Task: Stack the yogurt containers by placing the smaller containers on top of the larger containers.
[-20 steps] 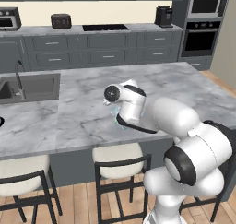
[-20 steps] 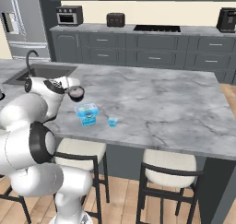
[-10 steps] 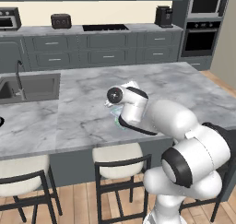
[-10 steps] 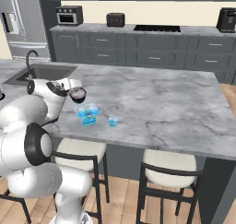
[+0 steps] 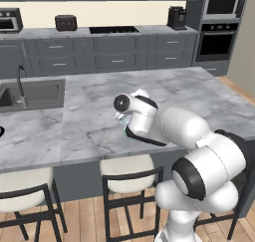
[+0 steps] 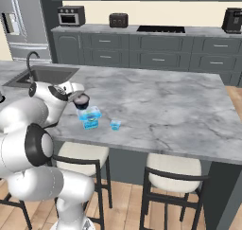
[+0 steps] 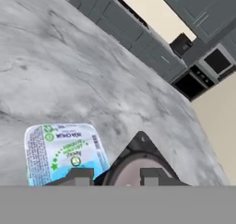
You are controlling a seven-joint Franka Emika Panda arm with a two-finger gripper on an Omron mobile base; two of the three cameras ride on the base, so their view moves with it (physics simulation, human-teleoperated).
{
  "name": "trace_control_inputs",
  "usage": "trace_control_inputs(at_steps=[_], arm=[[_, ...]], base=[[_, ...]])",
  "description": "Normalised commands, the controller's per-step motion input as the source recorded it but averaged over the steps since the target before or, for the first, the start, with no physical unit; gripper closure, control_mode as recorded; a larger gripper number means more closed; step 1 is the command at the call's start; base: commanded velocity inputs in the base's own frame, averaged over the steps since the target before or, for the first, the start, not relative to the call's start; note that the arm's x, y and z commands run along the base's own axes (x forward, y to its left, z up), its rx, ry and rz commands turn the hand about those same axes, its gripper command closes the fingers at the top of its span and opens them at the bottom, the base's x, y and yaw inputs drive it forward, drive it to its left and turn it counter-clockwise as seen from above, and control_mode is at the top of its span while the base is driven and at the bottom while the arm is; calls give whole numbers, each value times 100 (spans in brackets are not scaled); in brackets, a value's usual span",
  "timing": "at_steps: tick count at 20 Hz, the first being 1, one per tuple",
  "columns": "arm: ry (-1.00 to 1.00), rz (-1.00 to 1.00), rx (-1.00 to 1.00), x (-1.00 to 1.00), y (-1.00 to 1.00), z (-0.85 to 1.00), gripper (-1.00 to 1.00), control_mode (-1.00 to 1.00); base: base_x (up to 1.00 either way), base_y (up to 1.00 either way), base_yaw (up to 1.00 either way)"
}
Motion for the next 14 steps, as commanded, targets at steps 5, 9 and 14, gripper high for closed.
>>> trace_control_inputs(at_steps=[5,9,14], arm=[[9,1,-8,0,0,-15,100,-100],[2,0,-7,0,0,-13,100,-100],[0,0,-5,0,0,-13,100,-100]], base=[[0,0,0],[0,0,0],[0,0,0]])
